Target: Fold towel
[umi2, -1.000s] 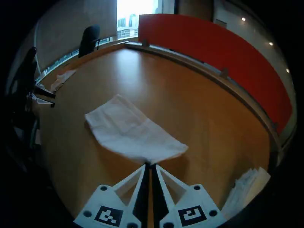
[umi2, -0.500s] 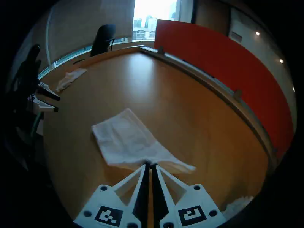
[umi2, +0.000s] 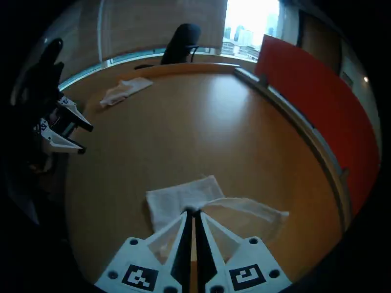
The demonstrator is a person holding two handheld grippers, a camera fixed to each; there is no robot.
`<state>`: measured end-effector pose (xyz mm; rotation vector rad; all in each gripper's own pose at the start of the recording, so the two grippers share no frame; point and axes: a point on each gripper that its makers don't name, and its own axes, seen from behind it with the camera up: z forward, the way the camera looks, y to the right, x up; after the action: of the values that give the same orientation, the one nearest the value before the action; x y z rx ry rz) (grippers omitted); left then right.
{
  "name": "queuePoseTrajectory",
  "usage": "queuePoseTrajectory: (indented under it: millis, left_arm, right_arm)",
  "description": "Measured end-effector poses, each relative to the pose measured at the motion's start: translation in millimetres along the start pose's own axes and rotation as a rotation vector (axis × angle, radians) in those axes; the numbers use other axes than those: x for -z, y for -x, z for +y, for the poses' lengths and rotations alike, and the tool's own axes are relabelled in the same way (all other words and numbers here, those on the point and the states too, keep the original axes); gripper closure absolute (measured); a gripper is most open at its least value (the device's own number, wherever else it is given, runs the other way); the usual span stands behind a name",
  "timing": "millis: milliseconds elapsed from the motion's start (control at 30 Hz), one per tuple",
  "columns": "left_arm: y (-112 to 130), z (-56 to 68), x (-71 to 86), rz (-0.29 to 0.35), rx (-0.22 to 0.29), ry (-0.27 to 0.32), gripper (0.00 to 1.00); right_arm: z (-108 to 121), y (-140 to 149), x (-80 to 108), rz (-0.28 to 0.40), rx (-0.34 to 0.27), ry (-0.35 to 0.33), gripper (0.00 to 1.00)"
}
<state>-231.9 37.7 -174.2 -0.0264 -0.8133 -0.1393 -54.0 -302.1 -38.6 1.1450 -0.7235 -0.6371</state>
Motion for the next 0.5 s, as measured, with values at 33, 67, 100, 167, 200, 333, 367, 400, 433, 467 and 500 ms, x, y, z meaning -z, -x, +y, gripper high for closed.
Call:
queuePoseTrajectory:
  millis: [33, 67, 100, 167, 200, 333, 367, 400, 433, 467, 500]
  left_arm:
    - [0.6, -0.5, 0.4, 0.000, 0.003, -0.002, 0.05]
    - [1.2, -1.1, 0.8, 0.000, 0.006, -0.003, 0.05]
    - [1.6, -1.8, 1.0, 0.000, 0.009, -0.005, 0.05]
    - [2.0, -3.3, 1.2, 0.001, 0.013, -0.009, 0.05]
    - [2.0, -3.9, 1.2, 0.001, 0.014, -0.011, 0.05]
    - [1.3, -5.3, 0.6, 0.001, 0.017, -0.013, 0.05]
    - [1.1, -5.5, 0.3, 0.001, 0.017, -0.013, 0.05]
    - [1.0, -5.5, -0.1, 0.000, 0.017, -0.013, 0.05]
    - [1.0, -5.5, -0.5, -0.001, 0.017, -0.013, 0.05]
    - [1.0, -5.5, -0.9, -0.002, 0.016, -0.013, 0.05]
    - [1.1, -5.4, -1.3, -0.003, 0.016, -0.013, 0.05]
  right_arm:
    - [-4.1, -0.3, -6.1, -0.005, 0.006, -0.012, 0.96]
    - [-8.1, -0.6, -12.3, -0.011, 0.012, -0.025, 0.96]
    - [-11.4, -0.2, -17.6, -0.016, 0.016, -0.035, 0.96]
    - [-15.4, 1.4, -24.8, -0.026, 0.016, -0.048, 0.96]
    - [-16.5, 2.3, -27.4, -0.029, 0.015, -0.053, 0.96]
    - [-17.0, 4.4, -30.3, -0.033, 0.008, -0.059, 0.96]
    - [-16.9, 4.6, -30.2, -0.032, 0.005, -0.060, 0.96]
    - [-16.3, 4.9, -29.8, -0.031, 0.002, -0.060, 0.96]
    - [-15.6, 5.3, -29.4, -0.031, -0.001, -0.060, 0.96]
    - [-14.9, 5.7, -29.0, -0.030, -0.004, -0.059, 0.95]
    - [-14.3, 6.2, -28.6, -0.029, -0.007, -0.059, 0.95]
